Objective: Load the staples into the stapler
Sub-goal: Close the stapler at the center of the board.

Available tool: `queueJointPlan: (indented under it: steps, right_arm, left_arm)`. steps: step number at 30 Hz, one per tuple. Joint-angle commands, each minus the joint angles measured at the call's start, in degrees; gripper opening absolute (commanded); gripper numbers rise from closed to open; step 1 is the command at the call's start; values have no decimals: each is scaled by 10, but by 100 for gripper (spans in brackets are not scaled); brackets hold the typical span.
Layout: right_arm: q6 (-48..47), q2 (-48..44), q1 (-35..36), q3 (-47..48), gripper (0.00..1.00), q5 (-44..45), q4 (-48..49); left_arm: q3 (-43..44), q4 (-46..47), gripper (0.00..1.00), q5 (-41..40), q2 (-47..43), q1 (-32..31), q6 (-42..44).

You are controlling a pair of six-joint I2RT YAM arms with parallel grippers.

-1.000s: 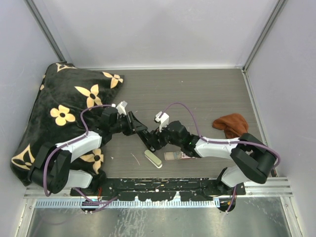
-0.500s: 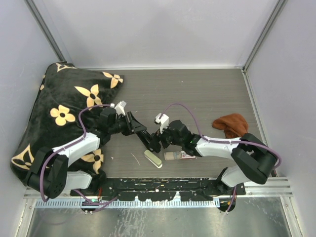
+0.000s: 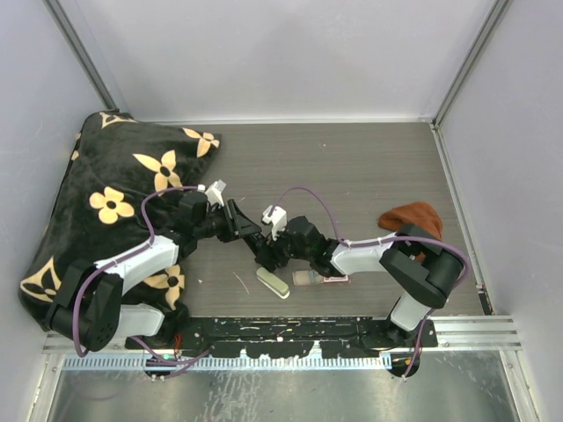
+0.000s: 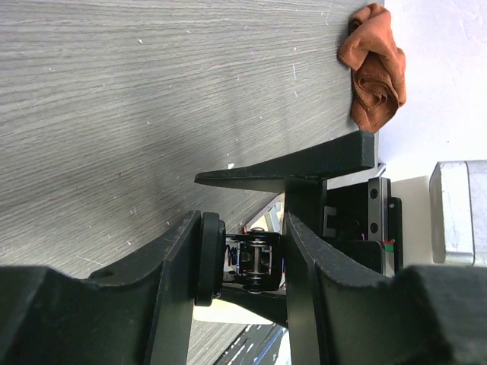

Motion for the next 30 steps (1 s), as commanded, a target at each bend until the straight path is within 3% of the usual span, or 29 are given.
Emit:
queueJointPlan:
  steps: [1,3,7,11,14,16,22,30]
  right_arm:
    - [-16,15,3,29,76,10,54]
    - [-16,19,4,29,69,7,59]
    - [-17,14,6,17,43,10,73]
    - [-20,7,6,10,19,12,81]
    - [-18,6,5,8,14,11,85]
    - [-16,5,6,8,14,11,87]
    - [-13,4,6,8,13,8,88]
    - [-10,-1,6,6,13,-1,92]
  left_arm:
    - [23,38,0,38,8,5,-6]
    - [23,38,0,39,8,5,-7]
    - [24,31,0,38,7,7,-3]
    - [21,14,41,40,10,7,9]
    - [13,13,59,45,10,6,11]
    - [8,12,65,52,8,7,13]
    - [-7,6,70,60,-1,6,14]
    - [-9,24,48,66,15,7,8]
